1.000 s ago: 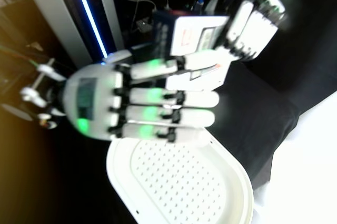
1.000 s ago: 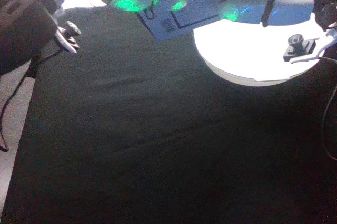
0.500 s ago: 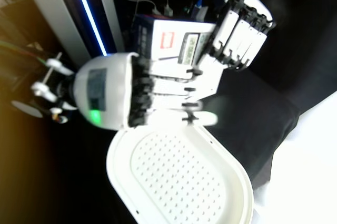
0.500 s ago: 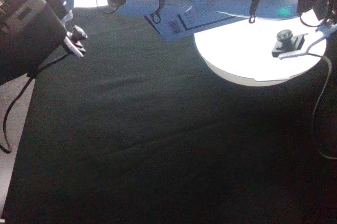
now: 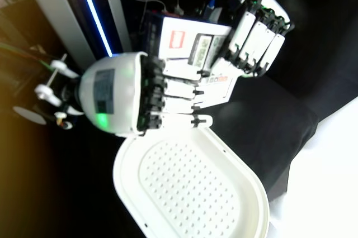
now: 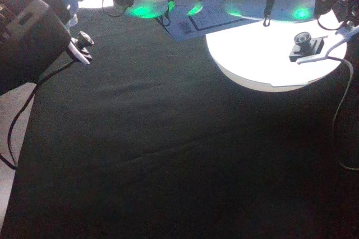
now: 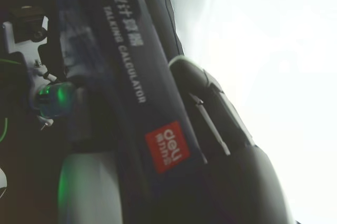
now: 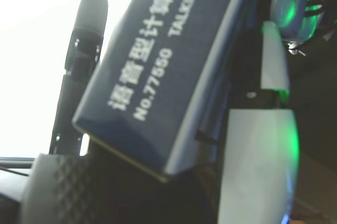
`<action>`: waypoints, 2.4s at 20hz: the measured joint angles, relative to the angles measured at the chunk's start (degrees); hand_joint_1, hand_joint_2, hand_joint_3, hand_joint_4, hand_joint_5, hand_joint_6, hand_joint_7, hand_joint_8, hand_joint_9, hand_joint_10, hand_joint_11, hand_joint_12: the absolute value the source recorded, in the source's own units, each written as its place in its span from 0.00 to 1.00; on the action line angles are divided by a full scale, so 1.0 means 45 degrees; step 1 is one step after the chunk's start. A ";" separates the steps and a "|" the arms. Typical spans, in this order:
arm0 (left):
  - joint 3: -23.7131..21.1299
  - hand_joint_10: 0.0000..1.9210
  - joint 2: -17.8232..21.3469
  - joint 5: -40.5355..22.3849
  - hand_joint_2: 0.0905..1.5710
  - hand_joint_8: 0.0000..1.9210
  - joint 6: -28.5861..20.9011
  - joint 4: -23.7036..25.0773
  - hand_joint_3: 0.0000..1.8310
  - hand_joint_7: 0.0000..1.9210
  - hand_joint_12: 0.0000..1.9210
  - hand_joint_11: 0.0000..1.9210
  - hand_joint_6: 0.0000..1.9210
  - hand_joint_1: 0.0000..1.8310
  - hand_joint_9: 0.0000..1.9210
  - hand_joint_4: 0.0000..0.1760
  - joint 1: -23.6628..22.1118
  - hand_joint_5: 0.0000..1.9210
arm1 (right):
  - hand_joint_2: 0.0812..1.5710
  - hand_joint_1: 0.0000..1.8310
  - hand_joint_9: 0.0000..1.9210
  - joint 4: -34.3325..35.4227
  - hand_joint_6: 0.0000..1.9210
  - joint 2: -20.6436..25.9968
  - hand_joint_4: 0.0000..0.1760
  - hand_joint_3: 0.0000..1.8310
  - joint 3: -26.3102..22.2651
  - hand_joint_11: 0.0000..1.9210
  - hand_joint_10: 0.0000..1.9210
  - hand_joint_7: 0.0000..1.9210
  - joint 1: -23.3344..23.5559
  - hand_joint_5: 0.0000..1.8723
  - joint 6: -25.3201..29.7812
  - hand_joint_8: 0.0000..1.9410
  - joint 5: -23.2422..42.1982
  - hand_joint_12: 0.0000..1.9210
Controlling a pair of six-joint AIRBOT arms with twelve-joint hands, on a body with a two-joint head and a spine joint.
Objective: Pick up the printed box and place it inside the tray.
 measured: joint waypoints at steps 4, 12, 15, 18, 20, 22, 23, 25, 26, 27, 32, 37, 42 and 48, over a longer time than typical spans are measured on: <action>-0.0068 0.00 0.0325 0.0160 0.87 0.00 0.0039 0.0345 0.00 0.18 0.46 0.00 0.00 0.04 0.16 0.00 0.0015 0.20 | 0.65 0.65 0.72 -0.0733 0.38 0.0573 0.00 0.00 -0.0058 0.66 0.63 0.70 0.0189 0.60 0.0146 0.41 0.0117 0.85; -0.0937 0.00 0.1875 -0.1982 0.84 0.00 -0.0073 -0.0709 0.00 0.19 0.53 0.00 0.00 0.00 0.16 0.00 0.1530 0.19 | 0.65 0.69 0.65 -0.0539 0.32 0.2370 0.00 0.00 -0.0563 0.57 0.51 0.62 0.0695 0.58 -0.2647 0.46 -0.1214 0.78; -0.1433 0.00 0.1904 -0.2710 0.85 0.00 -0.0102 -0.0146 0.00 0.17 0.37 0.00 0.00 0.00 0.13 0.00 0.2157 0.16 | 0.65 0.71 0.69 -0.0918 0.32 0.2477 0.00 0.00 -0.0690 0.60 0.44 0.63 0.0899 0.58 -0.2812 0.43 -0.1486 0.73; -0.1501 0.00 0.2093 -0.3327 0.81 0.00 -0.0097 -0.0641 0.00 0.16 0.31 0.00 0.00 0.02 0.10 0.00 0.2545 0.15 | 0.65 0.71 0.67 -0.0777 0.31 0.2662 0.00 0.00 -0.0957 0.58 0.44 0.62 0.1141 0.58 -0.4551 0.45 -0.2356 0.72; -0.1511 0.01 0.2176 -0.3643 0.85 0.00 -0.0097 -0.1107 0.00 0.16 0.35 0.00 0.00 0.00 0.12 0.00 0.2856 0.15 | 0.66 0.70 0.65 -0.0442 0.40 0.2705 0.00 0.00 -0.0952 0.55 0.36 0.62 0.1384 0.53 -0.5309 0.45 -0.2807 0.68; -0.1515 0.00 0.2176 -0.3682 0.85 0.00 -0.0097 -0.1161 0.00 0.16 0.37 0.00 0.00 0.01 0.11 0.00 0.2977 0.15 | 0.67 0.70 0.62 -0.0573 0.40 0.2701 0.00 0.00 -0.0957 0.52 0.40 0.59 0.1379 0.53 -0.5489 0.50 -0.3128 0.70; -0.1588 0.01 0.2176 -0.3740 0.84 0.01 -0.0092 -0.1171 0.00 0.18 0.45 0.00 0.01 0.02 0.14 0.00 0.3055 0.18 | 0.67 0.70 0.61 -0.0563 0.38 0.2652 0.00 0.00 -0.0947 0.49 0.40 0.59 0.1379 0.53 -0.5547 0.51 -0.3366 0.69; -0.1613 0.01 0.2176 -0.3886 0.85 0.01 -0.0102 -0.1098 0.00 0.20 0.48 0.00 0.01 0.00 0.15 0.00 0.3249 0.20 | 0.69 0.75 0.50 -0.0529 0.41 0.2647 0.00 0.00 -0.0831 0.42 0.63 0.53 0.1379 0.50 -0.5566 0.51 -0.3614 0.67; -0.1613 0.01 0.2176 -0.3934 0.85 0.00 -0.0097 -0.1127 0.00 0.19 0.44 0.00 0.01 0.00 0.14 0.00 0.3361 0.20 | 0.69 0.70 0.43 -0.0408 0.45 0.2652 0.00 0.00 -0.0709 0.33 0.54 0.54 0.1379 0.49 -0.5605 0.55 -0.3721 0.72; -0.1613 0.01 0.2176 -0.3968 0.86 0.00 -0.0097 -0.1258 0.00 0.19 0.43 0.00 0.00 0.00 0.14 0.00 0.3429 0.19 | 0.69 0.73 0.38 -0.0214 0.20 0.2686 0.00 0.00 -0.0699 0.29 0.48 0.50 0.1379 0.41 -0.5688 0.55 -0.3779 0.72; -0.1613 0.00 0.2220 -0.4201 0.83 0.00 -0.0097 -0.1399 0.00 0.13 0.32 0.00 0.00 0.04 0.11 0.18 0.3832 0.14 | 0.43 0.45 0.05 -0.0277 0.00 0.2681 0.99 0.00 -0.0767 0.00 0.01 0.03 0.1379 0.00 -0.5790 0.01 -0.3871 0.22; -0.1647 0.00 0.2283 -0.4381 0.84 0.00 -0.0092 -0.1617 0.00 0.11 0.29 0.00 0.00 0.01 0.09 0.01 0.3993 0.11 | 0.37 0.42 0.00 -0.0306 0.00 0.2730 1.00 0.00 -0.1059 0.00 0.00 0.00 0.1379 0.00 -0.5804 0.00 -0.3793 0.01; -0.1666 0.00 0.2283 -0.4367 0.83 0.00 -0.0097 -0.1613 0.00 0.10 0.25 0.00 0.00 0.00 0.06 0.14 0.4124 0.13 | 0.38 0.34 0.00 -0.0797 0.00 0.3055 1.00 0.00 -0.1783 0.02 0.00 0.00 0.1379 0.00 -0.5940 0.00 -0.3759 0.02; -0.1666 0.01 0.2283 -0.4367 0.84 0.00 -0.0097 -0.1632 0.00 0.10 0.37 0.00 0.01 0.05 0.08 0.28 0.4124 0.12 | 0.38 0.35 0.12 -0.1025 0.00 0.3099 1.00 0.00 -0.1962 0.00 0.02 0.00 0.1379 0.00 -0.5984 0.00 -0.3653 0.60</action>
